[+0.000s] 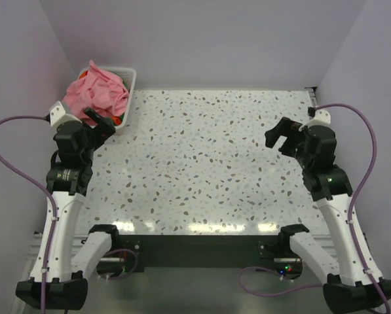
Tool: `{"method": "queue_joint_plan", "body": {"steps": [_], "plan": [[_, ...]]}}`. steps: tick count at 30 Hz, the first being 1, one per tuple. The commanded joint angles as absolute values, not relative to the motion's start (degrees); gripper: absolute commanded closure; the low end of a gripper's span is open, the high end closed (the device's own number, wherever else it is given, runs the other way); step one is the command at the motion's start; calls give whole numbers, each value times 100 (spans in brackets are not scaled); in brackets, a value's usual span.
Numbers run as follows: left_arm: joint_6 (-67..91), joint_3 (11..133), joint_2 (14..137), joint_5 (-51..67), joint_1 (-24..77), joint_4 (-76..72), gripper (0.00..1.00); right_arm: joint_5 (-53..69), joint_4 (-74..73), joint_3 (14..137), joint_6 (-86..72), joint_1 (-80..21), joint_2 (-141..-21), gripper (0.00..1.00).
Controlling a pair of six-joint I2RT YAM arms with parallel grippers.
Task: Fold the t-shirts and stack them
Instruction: Grab the tshirt from the pile
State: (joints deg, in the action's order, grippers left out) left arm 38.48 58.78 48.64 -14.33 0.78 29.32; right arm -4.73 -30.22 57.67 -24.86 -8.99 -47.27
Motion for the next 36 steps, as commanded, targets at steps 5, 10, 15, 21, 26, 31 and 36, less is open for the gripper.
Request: {"method": "queue_joint_plan", "body": {"steps": [5, 10, 15, 21, 26, 31, 36], "plan": [[4051, 6055, 5167, -1872, 53, 2461, 0, -798, -3048, 6029, -2583, -888, -4974, 1], [3973, 6704, 6386, -1995, 53, 2487, 0, -949, -3278, 6240, -2540, -888, -5255, 1], [3806, 7496, 7583, -1864, 44, 2496, 0, -791, -3191, 6162, -2426, -888, -5423, 1], [3596, 8480, 9016, -2074, -202, 2592, 0, -466, -3208, 6100, -2206, -888, -5397, 1], [3455, 9377, 10089, -2057, -378, 2664, 0, -457, -3006, 5942, -2215, -896, -5195, 1], [3278, 9940, 10791, -2136, -431, 2812, 0, -624, -3102, 5941, -2197, -896, -5142, 1], [3199, 10353, 11258, -2206, -448, 2944, 4, -659, -3155, 5933, -2180, -888, -5142, 1]]}}
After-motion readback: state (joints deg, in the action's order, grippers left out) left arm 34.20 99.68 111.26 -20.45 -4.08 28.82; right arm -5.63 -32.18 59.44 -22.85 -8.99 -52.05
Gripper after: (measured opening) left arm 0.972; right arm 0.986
